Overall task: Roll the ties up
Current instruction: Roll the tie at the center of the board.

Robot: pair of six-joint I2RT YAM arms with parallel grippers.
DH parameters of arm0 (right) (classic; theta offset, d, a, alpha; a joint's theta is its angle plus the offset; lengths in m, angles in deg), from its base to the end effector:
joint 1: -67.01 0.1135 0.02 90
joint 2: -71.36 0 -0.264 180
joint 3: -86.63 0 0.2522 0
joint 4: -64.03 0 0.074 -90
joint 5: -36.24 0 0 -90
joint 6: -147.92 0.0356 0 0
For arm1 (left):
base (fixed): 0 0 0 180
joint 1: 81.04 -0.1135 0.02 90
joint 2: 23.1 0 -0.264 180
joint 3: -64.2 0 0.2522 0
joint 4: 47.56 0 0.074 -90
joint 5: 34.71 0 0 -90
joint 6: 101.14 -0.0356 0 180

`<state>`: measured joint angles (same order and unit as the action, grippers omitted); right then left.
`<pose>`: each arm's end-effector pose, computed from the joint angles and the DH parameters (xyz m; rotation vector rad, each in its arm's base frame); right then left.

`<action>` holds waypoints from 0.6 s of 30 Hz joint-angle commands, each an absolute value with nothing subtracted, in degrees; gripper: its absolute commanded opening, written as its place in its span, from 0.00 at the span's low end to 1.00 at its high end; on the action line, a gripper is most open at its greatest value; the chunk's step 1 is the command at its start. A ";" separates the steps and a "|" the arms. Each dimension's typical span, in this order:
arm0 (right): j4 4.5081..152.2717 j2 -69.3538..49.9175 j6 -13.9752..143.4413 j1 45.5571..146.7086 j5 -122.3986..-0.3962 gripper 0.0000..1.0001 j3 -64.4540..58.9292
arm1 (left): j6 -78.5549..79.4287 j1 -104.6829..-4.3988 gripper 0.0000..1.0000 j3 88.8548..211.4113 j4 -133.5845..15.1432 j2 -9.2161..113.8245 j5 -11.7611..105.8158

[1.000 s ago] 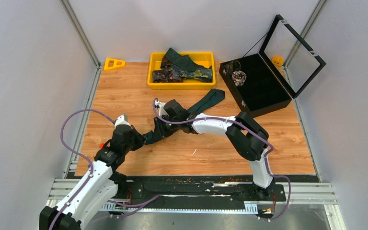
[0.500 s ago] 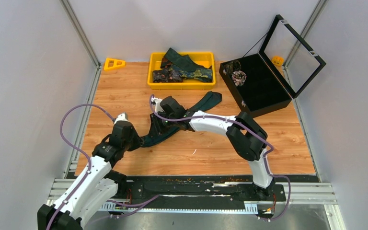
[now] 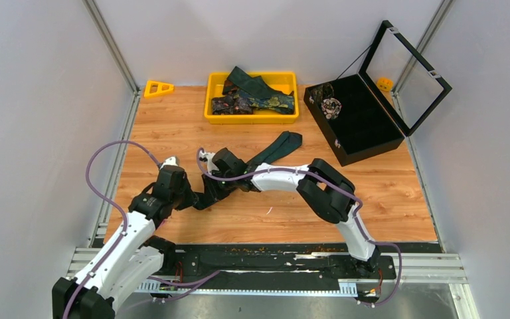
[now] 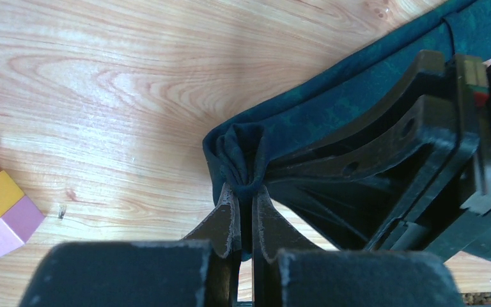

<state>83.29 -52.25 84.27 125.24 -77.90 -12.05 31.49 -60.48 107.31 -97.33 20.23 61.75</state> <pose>0.2357 0.4083 0.1528 -0.9345 2.4216 1.1439 0.1423 -0.0491 0.2099 -0.5220 2.4121 -0.3520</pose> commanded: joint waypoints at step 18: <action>78.62 -56.98 85.61 127.08 -81.70 0.13 -18.00 | 25.49 -60.38 0.00 114.62 -97.49 31.86 60.80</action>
